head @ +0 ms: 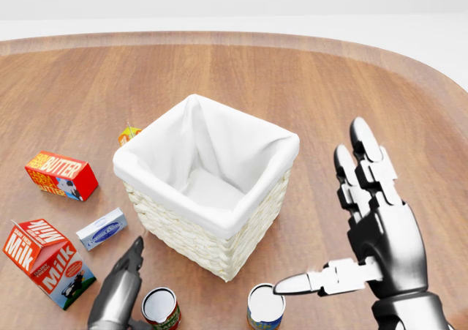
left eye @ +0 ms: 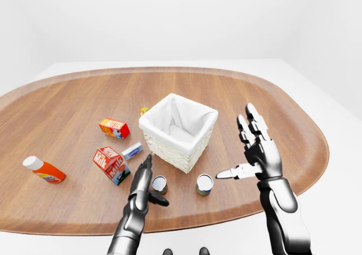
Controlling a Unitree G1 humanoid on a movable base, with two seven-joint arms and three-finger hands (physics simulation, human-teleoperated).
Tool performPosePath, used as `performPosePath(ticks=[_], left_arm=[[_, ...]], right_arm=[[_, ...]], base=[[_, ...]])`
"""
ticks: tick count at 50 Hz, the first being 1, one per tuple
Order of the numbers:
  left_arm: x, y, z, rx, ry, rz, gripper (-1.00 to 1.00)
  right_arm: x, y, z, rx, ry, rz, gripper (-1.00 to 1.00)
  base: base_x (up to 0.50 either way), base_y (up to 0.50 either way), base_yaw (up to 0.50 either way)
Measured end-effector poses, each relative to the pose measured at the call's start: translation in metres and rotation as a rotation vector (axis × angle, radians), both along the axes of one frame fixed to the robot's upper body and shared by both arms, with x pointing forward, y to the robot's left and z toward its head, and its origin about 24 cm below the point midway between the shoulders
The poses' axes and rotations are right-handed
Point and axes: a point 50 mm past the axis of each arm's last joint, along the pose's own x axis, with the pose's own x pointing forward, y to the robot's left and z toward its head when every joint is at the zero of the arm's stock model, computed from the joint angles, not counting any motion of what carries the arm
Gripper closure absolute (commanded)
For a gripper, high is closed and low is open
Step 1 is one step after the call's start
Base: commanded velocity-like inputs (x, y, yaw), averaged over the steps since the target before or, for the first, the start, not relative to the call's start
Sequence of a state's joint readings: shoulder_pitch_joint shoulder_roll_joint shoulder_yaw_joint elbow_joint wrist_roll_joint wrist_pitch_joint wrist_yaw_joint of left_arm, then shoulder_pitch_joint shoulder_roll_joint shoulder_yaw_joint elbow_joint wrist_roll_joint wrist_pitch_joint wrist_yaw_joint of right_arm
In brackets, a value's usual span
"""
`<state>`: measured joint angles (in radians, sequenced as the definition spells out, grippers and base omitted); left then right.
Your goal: Pick up the tomato sauce, and put it in the basket.
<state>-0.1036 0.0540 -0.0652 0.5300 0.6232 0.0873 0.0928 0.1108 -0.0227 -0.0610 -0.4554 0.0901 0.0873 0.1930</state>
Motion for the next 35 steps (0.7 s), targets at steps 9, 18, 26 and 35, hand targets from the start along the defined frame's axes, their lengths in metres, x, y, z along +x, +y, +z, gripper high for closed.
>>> performPosePath(ticks=[9,18,26,35], left_arm=[[0.0014,-0.0006,0.0004,0.000,-0.001,-0.001,-1.00],[0.0028,-0.0006,0.0001,0.000,0.001,0.000,-1.00],[0.0048,-0.0004,0.0001,0.001,0.002,0.003,-1.00],[0.0065,-0.0009,0.0000,0.001,0.003,0.003,-1.00]], right_arm=[[0.0002,0.0001,-0.0002,0.000,0.001,0.000,-1.00],[-0.0001,0.0002,0.0001,0.000,0.000,0.000,-1.00],[-0.0002,0.0003,0.0004,0.000,-0.002,0.001,-1.00],[-0.0003,0.0004,0.0004,0.000,-0.002,0.001,-1.00]], base=[[0.00,0.00,0.00],[0.00,0.00,0.00],[0.00,0.00,0.00],[0.00,0.00,0.00]])
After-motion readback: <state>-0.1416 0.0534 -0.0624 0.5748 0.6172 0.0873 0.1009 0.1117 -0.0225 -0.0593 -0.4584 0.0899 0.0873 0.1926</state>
